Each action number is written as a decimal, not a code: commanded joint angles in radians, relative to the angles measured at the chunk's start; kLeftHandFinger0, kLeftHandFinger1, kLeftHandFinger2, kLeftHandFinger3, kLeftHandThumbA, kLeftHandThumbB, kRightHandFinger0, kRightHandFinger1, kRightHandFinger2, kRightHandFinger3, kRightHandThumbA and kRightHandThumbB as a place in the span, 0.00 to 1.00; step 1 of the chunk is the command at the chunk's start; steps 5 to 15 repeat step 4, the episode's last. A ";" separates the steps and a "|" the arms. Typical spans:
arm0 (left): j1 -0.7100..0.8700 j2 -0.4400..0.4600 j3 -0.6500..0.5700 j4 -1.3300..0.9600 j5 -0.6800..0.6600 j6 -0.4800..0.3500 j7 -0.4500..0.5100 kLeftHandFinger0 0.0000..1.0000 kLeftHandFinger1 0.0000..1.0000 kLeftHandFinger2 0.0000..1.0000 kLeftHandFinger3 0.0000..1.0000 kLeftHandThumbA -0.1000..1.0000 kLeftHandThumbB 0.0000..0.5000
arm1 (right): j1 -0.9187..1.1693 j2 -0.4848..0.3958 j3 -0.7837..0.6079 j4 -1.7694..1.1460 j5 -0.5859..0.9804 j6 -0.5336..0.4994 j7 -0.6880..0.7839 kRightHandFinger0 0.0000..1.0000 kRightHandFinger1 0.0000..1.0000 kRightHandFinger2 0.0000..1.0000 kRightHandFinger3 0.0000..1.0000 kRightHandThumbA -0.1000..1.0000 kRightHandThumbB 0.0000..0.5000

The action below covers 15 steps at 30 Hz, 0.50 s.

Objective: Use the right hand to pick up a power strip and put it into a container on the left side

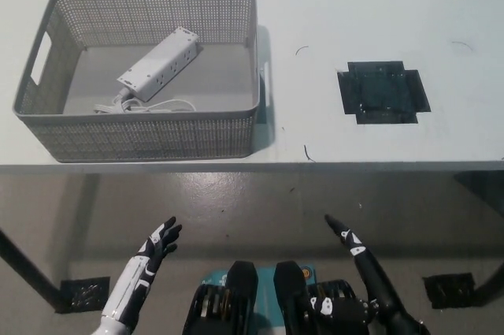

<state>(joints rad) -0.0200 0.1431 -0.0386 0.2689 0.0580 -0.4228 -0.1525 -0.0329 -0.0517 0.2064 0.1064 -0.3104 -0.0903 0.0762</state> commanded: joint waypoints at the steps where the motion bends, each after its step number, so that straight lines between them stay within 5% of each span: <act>1: -0.009 -0.007 0.016 -0.013 -0.018 -0.047 0.028 1.00 1.00 1.00 1.00 1.00 0.61 | -0.031 -0.007 0.002 -0.041 0.029 0.018 0.028 1.00 1.00 1.00 1.00 1.00 0.08; 15: 0.002 -0.008 0.013 -0.021 -0.008 -0.047 0.033 1.00 1.00 1.00 1.00 1.00 0.58 | -0.025 -0.011 0.006 -0.044 0.027 0.005 0.028 1.00 1.00 1.00 1.00 1.00 0.02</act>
